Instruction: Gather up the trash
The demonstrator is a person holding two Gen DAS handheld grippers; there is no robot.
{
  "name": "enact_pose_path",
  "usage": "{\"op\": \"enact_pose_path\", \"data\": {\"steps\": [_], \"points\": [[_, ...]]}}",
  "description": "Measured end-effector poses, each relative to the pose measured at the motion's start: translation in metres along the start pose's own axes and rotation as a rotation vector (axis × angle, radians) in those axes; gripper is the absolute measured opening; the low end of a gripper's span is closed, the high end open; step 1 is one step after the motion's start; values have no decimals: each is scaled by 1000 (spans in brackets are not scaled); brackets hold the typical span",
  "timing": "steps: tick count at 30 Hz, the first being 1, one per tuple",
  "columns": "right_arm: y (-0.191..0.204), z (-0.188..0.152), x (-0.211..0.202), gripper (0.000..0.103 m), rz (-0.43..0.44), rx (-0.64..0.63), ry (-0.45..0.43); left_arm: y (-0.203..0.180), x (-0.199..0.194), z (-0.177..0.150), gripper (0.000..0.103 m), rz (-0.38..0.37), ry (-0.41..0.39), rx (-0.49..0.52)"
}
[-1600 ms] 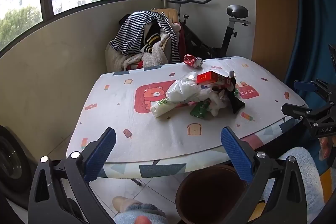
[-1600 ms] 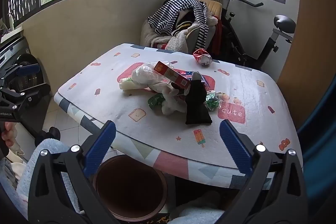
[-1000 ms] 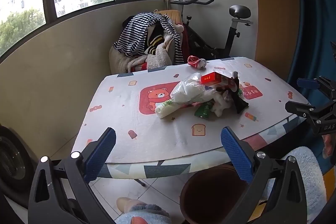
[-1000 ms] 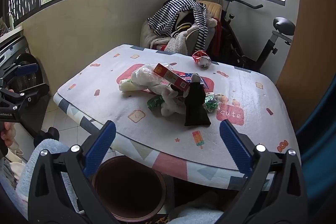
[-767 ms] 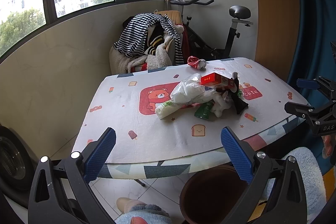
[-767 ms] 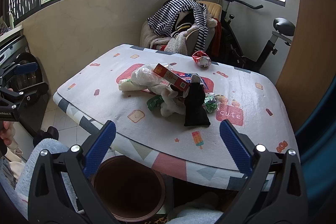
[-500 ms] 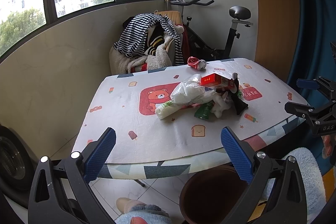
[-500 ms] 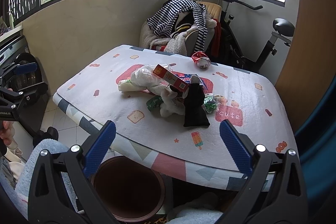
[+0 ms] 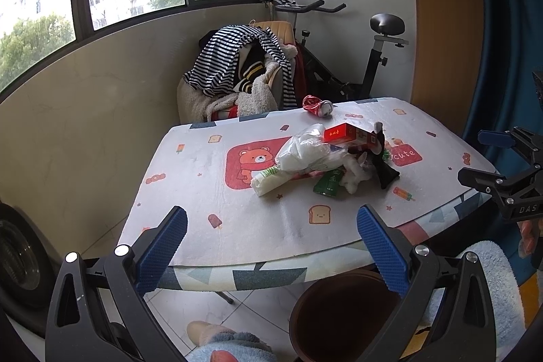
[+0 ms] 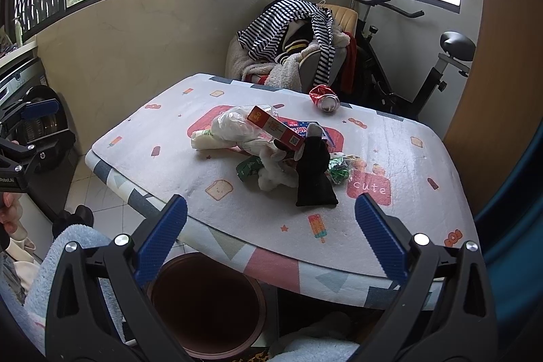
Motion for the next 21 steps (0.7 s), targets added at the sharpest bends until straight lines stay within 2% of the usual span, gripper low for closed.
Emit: {"op": "enact_pose_path", "data": {"steps": [21], "points": [[1, -2, 0, 97, -1, -2, -2, -2, -2, -3, 98, -5, -5, -2]]}}
Point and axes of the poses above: each gripper's, at about its wrist camera, not at the fingertips, and x roughly the way its jaws point, y to its left, z to its top, the point moved 9 cm from there along x, roughly the way its jaws point, and after that the axes turned 5 degrees about -x, right-handed, at the moved point
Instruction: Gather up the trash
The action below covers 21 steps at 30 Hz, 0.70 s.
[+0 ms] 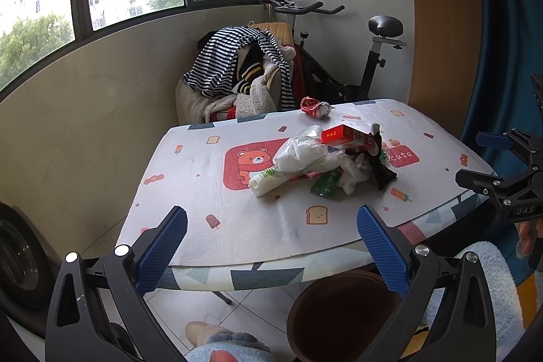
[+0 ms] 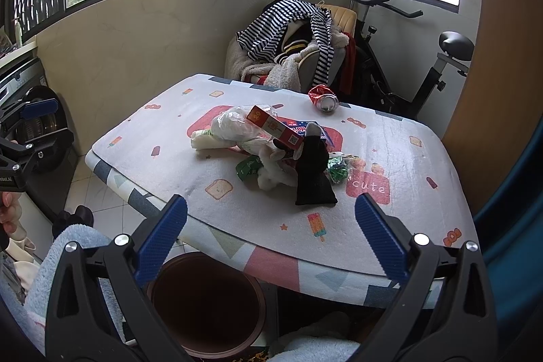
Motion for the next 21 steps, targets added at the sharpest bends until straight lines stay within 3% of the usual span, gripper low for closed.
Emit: {"op": "enact_pose_path", "data": {"steps": [21], "points": [[-3, -4, 0, 97, -27, 6, -1, 4, 5, -4, 98, -22, 15, -20]]}}
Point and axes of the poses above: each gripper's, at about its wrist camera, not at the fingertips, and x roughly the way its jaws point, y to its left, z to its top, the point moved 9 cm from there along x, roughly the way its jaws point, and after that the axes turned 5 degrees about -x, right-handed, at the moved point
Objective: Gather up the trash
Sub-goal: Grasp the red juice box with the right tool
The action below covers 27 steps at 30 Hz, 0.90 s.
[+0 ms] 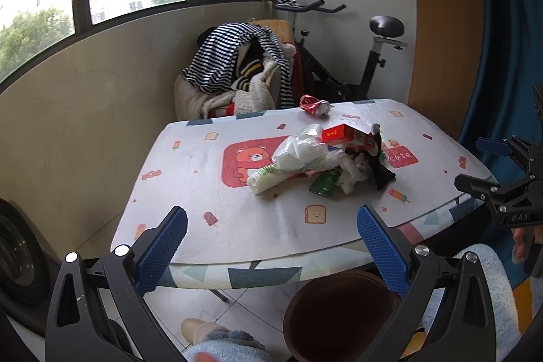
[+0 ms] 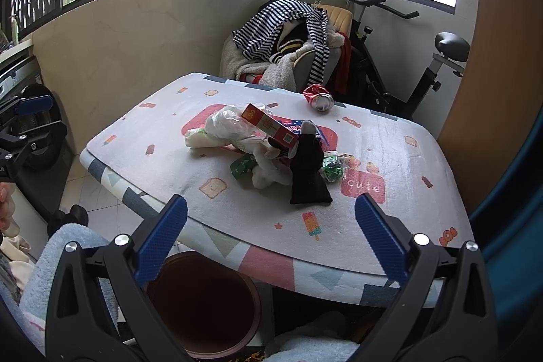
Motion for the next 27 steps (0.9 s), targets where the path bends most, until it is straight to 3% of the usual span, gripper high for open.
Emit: {"op": "enact_pose_path", "data": {"steps": [6, 9, 14, 19, 23, 27], "points": [[-5, -7, 8, 98, 38, 66, -27, 9, 22, -16, 98, 9, 38, -13], [-11, -9, 14, 98, 37, 89, -40, 12, 34, -24, 98, -25, 58, -34], [-19, -16, 40, 97, 37, 99, 13, 7, 47, -28, 98, -59, 43, -31], [-22, -7, 65, 97, -47, -1, 21, 13, 65, -26, 98, -46, 20, -23], [-14, 27, 95, 97, -119, -120, -40, 29, 80, -24, 98, -27, 7, -70], [1, 55, 132, 97, -94, -201, -71, 44, 92, -27, 98, -46, 32, -148]]}}
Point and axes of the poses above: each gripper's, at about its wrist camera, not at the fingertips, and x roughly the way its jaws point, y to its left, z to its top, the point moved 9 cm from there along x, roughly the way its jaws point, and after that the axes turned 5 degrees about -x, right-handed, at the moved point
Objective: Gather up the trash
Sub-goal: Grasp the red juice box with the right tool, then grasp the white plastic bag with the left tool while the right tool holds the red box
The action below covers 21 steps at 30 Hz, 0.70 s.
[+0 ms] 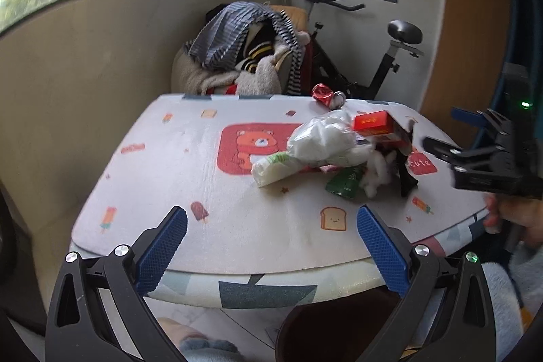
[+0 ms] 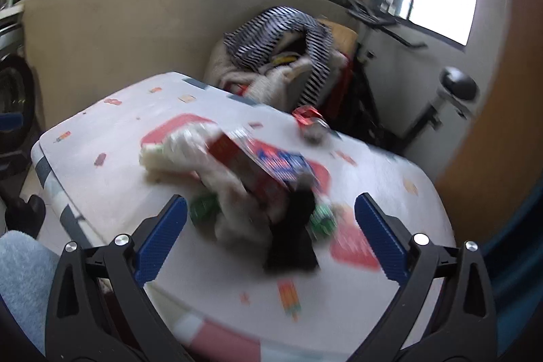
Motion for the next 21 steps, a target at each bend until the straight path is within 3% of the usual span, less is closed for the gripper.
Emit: {"op": "enact_pose_path", "data": {"steps": [3, 6, 7, 8, 10, 15, 21], "points": [[15, 17, 38, 94, 8, -80, 12, 10, 9, -5, 98, 31, 20, 1], [22, 22, 61, 78, 25, -109, 45, 18, 16, -7, 98, 42, 30, -8], [24, 22, 69, 68, 36, -116, 59, 19, 16, -7, 98, 42, 33, -12], [26, 22, 73, 47, 60, -116, 71, 21, 18, -7, 98, 46, 37, -16], [24, 26, 68, 32, 76, -94, 52, 23, 21, -9, 98, 50, 45, -23], [6, 43, 24, 32, 208, 89, -90, 22, 25, -11, 98, 29, 52, -62], [-13, 21, -8, 32, 245, 253, -102, 6, 26, -11, 98, -7, 67, -54]]}}
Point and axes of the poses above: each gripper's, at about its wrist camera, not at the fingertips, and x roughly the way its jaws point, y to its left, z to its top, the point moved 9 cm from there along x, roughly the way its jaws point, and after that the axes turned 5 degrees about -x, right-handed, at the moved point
